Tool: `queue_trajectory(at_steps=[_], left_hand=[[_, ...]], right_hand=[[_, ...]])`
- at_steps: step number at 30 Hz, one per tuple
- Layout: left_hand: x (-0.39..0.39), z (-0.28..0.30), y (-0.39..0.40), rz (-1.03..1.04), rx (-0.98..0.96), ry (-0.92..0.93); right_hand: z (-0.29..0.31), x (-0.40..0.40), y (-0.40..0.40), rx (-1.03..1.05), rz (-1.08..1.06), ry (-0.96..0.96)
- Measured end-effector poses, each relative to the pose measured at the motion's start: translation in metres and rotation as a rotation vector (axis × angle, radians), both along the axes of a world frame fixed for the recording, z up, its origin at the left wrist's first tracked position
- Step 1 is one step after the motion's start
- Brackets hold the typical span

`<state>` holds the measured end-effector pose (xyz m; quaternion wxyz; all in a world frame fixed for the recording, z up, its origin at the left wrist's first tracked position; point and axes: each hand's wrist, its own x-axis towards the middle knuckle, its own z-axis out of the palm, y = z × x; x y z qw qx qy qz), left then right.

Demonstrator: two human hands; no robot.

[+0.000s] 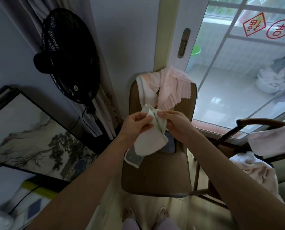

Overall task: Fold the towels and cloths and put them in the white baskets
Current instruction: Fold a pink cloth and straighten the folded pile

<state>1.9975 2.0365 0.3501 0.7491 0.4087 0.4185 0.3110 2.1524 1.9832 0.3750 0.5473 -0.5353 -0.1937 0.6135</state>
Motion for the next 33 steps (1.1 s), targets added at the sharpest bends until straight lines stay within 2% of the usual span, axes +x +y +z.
queue_trajectory(at_steps=[4,10,16,21,25,28,33], left_hand=[[0.001,0.003,-0.005,-0.007,-0.025,-0.027],[-0.003,0.002,-0.007,-0.013,-0.037,-0.016],[-0.012,-0.005,-0.005,-0.007,0.076,0.213],[-0.002,-0.001,-0.015,-0.024,0.069,0.147],[-0.002,0.006,-0.016,0.029,0.015,0.083],[-0.003,0.011,-0.014,0.056,0.012,0.037],[0.003,0.018,-0.01,0.116,0.098,0.091]], right_hand=[[-0.004,-0.002,-0.002,-0.037,-0.025,-0.006],[-0.008,-0.002,-0.009,-0.156,-0.069,-0.12],[-0.012,0.01,-0.013,-0.205,-0.143,-0.257],[-0.009,0.006,-0.014,-0.079,-0.005,-0.05],[-0.003,-0.003,-0.015,0.012,-0.02,-0.007],[0.001,-0.006,-0.019,0.113,-0.061,-0.139],[0.002,-0.006,-0.016,0.331,-0.088,-0.701]])
